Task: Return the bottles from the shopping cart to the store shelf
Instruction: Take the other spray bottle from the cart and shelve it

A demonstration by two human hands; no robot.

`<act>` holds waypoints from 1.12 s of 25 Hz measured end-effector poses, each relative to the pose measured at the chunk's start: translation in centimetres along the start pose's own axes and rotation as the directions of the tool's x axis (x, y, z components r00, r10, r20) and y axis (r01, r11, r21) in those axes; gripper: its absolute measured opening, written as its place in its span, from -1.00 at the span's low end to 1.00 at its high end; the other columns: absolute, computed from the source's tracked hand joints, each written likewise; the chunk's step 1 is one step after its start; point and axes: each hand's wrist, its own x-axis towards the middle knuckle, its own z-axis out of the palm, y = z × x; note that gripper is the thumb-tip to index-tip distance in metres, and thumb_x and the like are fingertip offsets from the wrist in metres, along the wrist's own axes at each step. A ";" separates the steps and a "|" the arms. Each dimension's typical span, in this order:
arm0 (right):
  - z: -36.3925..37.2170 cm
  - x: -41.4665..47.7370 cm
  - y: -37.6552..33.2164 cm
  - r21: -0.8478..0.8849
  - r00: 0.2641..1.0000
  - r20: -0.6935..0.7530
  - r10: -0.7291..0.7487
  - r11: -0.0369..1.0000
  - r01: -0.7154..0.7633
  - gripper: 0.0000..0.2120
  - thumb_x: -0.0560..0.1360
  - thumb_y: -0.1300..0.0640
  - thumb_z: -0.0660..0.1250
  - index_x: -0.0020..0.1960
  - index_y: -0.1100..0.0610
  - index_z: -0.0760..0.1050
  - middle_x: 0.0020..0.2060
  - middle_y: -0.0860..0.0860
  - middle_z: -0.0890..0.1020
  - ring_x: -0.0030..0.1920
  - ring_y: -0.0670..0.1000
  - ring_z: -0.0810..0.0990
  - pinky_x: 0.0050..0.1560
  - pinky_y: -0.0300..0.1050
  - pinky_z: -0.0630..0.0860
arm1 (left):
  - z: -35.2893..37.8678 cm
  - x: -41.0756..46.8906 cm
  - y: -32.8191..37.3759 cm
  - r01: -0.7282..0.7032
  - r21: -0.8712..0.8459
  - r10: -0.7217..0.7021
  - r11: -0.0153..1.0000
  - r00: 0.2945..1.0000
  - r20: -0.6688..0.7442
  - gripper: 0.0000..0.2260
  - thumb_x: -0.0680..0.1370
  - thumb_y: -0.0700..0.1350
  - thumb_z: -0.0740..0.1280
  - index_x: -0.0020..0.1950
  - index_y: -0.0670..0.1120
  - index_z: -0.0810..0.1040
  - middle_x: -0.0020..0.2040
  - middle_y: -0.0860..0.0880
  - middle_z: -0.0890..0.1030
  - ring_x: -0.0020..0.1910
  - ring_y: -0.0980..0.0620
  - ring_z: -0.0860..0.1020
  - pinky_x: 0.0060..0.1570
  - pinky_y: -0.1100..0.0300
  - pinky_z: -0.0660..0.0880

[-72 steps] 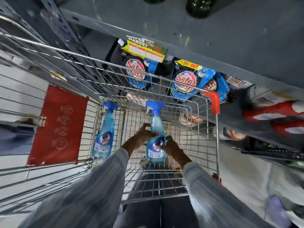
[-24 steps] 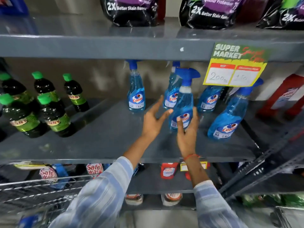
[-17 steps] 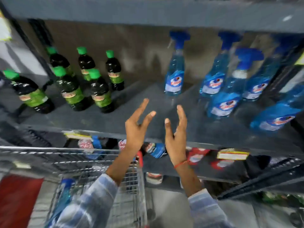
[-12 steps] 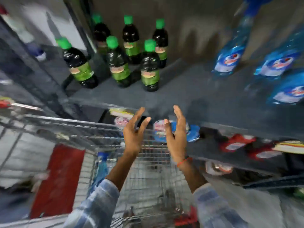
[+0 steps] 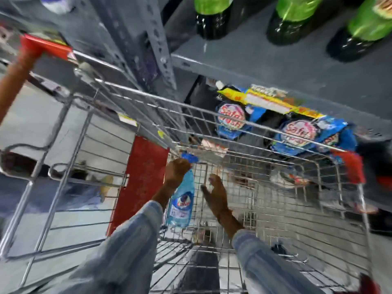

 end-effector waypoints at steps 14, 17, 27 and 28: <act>7.8 0.7 6.6 -0.086 0.917 0.344 0.204 0.979 -0.185 -0.66 0.41 0.42 0.31 0.18 0.40 0.44 0.17 0.37 0.53 0.11 0.15 0.53 -0.02 -0.30 0.53 | 4.0 5.5 -12.6 0.174 0.163 -0.210 0.971 0.947 0.241 -0.34 0.17 0.01 0.45 0.11 -0.40 0.48 0.09 -0.38 0.60 0.09 -0.30 0.58 0.05 -0.09 0.57; 6.7 0.3 5.9 -0.089 0.918 0.333 0.214 0.977 -0.196 -0.69 0.43 0.37 0.28 0.17 0.35 0.44 0.15 0.31 0.56 0.13 0.21 0.54 0.13 -0.08 0.50 | 3.4 3.4 -9.2 0.122 0.105 -0.144 0.987 0.961 0.236 -0.48 0.31 -0.09 0.46 0.15 -0.36 0.46 0.10 -0.28 0.59 0.12 -0.22 0.56 0.16 -0.15 0.50; -5.5 -3.6 -0.8 -0.158 0.988 0.139 0.063 0.987 -0.041 -0.62 0.45 0.22 0.32 0.18 0.35 0.30 0.14 0.31 0.54 0.16 0.27 0.52 0.04 0.02 0.45 | 0.3 -6.1 5.0 -0.024 -0.245 0.071 0.969 0.980 0.187 -0.74 0.33 -0.30 0.50 -0.10 -0.05 0.54 -0.14 0.02 0.60 -0.18 0.01 0.60 -0.35 0.22 0.59; -7.7 -4.2 -1.8 -0.150 0.996 0.085 -0.010 0.988 0.022 -0.62 0.45 0.21 0.33 0.18 0.35 0.31 0.13 0.32 0.54 0.16 0.28 0.52 0.07 0.08 0.46 | 0.3 -7.3 7.2 -0.063 -0.255 0.115 0.965 0.974 0.197 -0.73 0.33 -0.32 0.49 -0.09 -0.04 0.54 -0.16 0.05 0.60 -0.21 0.07 0.61 -0.36 0.26 0.60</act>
